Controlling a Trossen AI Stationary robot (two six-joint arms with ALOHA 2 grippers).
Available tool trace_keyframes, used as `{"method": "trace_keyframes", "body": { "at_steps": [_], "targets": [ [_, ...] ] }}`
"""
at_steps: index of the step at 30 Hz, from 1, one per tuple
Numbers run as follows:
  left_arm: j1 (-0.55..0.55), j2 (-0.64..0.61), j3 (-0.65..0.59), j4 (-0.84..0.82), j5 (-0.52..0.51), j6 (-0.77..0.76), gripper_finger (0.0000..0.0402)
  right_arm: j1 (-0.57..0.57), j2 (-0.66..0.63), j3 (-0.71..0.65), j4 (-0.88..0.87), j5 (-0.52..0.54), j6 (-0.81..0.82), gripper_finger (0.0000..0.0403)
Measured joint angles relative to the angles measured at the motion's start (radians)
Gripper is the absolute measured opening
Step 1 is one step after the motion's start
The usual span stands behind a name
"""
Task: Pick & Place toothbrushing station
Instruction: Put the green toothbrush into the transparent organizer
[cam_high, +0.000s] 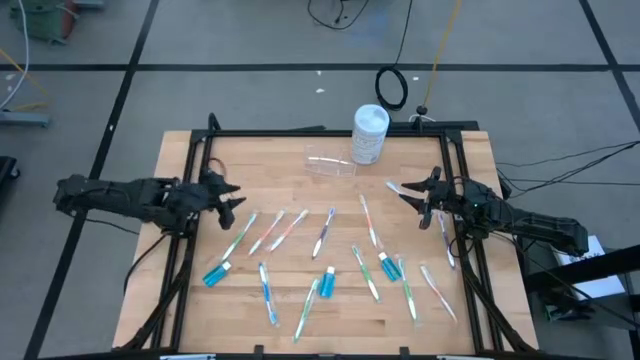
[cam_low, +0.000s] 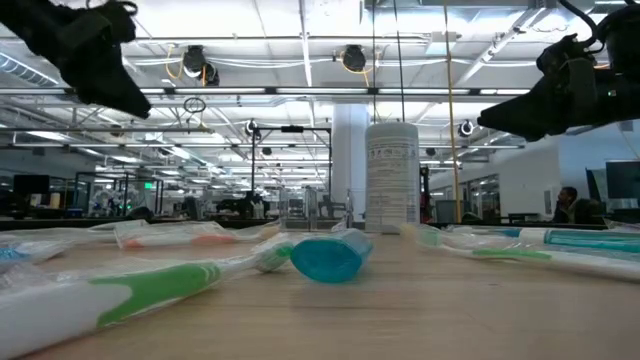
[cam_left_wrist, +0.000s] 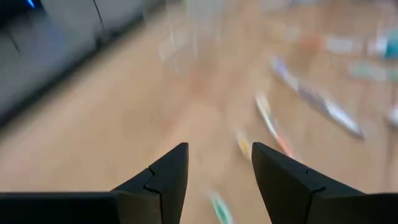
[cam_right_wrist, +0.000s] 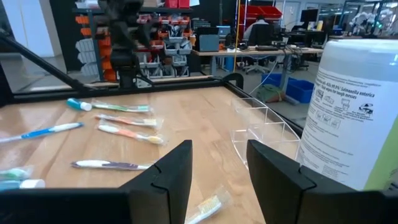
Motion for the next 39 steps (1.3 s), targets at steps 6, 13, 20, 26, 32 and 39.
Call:
{"method": "trace_keyframes", "body": {
  "at_steps": [6, 13, 20, 26, 32, 39],
  "targets": [
    [0.0, 0.193, 0.056, -0.156, 0.105, -0.299, 0.0182, 0.0, 0.0, 0.0, -0.002, 0.0, 0.002, 0.0144],
    [0.0, 0.342, -0.012, -0.138, 0.23, -0.515, 0.0182, 0.0, 0.0, 0.0, -0.004, 0.001, -0.002, 0.0144],
    [-0.001, 0.418, -0.081, 0.011, 0.293, -0.534, 0.0182, 0.0, 0.0, 0.0, -0.003, 0.002, -0.082, 0.0144],
    [-0.002, 0.452, -0.103, 0.102, 0.29, -0.497, 0.0182, 0.0, 0.0, 0.0, 0.003, 0.003, -0.161, 0.0144],
    [-0.001, 0.501, -0.131, 0.1, 0.276, -0.541, 0.0182, 0.0, 0.0, 0.0, 0.042, 0.006, -0.2, 0.0144],
    [-0.002, 0.54, -0.158, 0.148, 0.265, -0.578, 0.0182, 0.0, 0.0, 0.0, 0.051, 0.005, -0.198, 0.0144]
  ]
}}
